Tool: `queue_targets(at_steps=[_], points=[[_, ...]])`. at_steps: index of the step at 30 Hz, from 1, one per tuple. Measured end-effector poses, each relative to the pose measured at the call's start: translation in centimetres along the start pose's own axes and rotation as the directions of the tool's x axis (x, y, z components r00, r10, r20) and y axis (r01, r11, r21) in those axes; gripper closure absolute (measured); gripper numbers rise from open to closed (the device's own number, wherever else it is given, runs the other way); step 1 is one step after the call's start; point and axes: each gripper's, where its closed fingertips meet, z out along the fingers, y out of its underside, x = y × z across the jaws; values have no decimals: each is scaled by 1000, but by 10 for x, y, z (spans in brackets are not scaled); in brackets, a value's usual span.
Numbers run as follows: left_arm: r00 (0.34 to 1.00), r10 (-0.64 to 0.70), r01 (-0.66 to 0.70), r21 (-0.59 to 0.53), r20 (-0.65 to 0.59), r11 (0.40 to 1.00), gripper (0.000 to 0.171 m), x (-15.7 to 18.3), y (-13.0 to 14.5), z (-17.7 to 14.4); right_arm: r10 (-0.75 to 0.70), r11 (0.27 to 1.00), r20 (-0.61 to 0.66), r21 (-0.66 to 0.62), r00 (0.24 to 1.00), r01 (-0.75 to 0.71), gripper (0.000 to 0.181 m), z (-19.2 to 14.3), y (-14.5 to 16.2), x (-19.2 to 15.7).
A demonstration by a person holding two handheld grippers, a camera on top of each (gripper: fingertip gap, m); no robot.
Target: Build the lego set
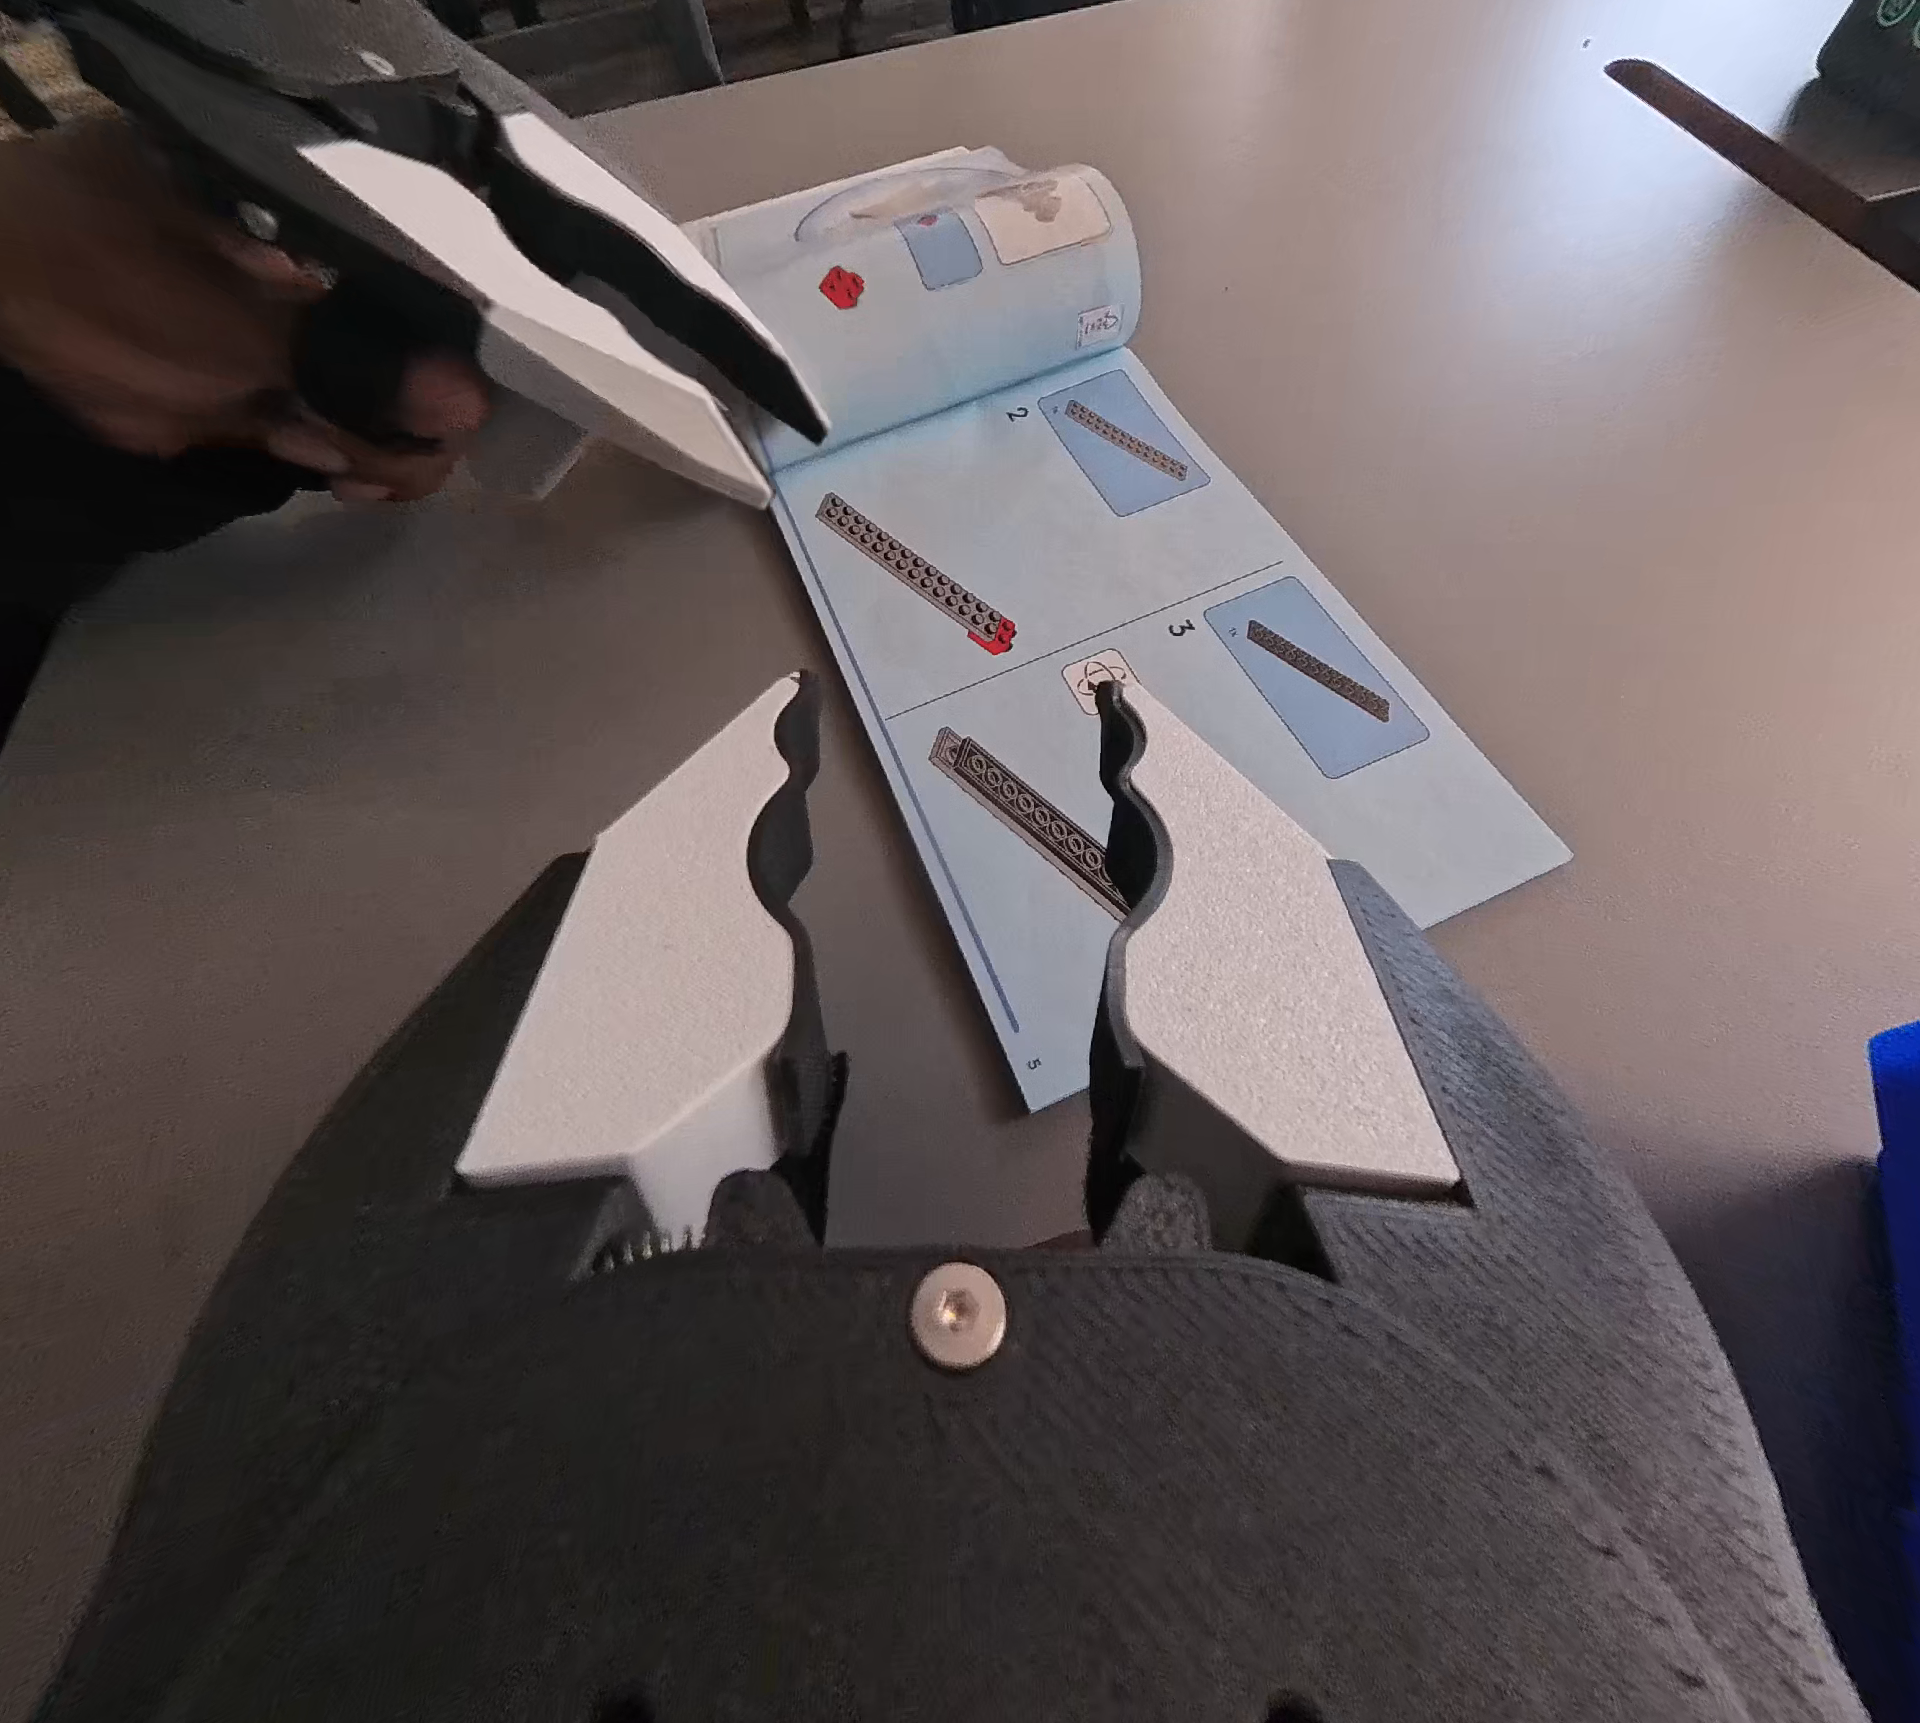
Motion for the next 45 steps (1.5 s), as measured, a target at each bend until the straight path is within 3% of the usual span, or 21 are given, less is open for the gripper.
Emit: queue_targets(at_steps=[10, 28, 38, 45], points=[[996, -72, 71, 8, 62, 997, 133, -21, 4, -6, 6, 1000, 9, 11, 1000, -6, 124, -1, -1, 0], [995, -97, 97, 3, 10, 995, 135, -21, 5, -4, 7, 1000, 10, 14, 1000, -7, 124, -2, -1, 0], [992, 70, -69, 12, -104, 998, 134, 17, 3, 3, 7, 1000, 6, 19, 1000, -7, 124, -2, -2, 0], [970, 80, -47, 144, -231, 988, 130, 52, -27, 10, 28, 996, -12, 88, 1000, -27, 124, -10, -10, 4]])
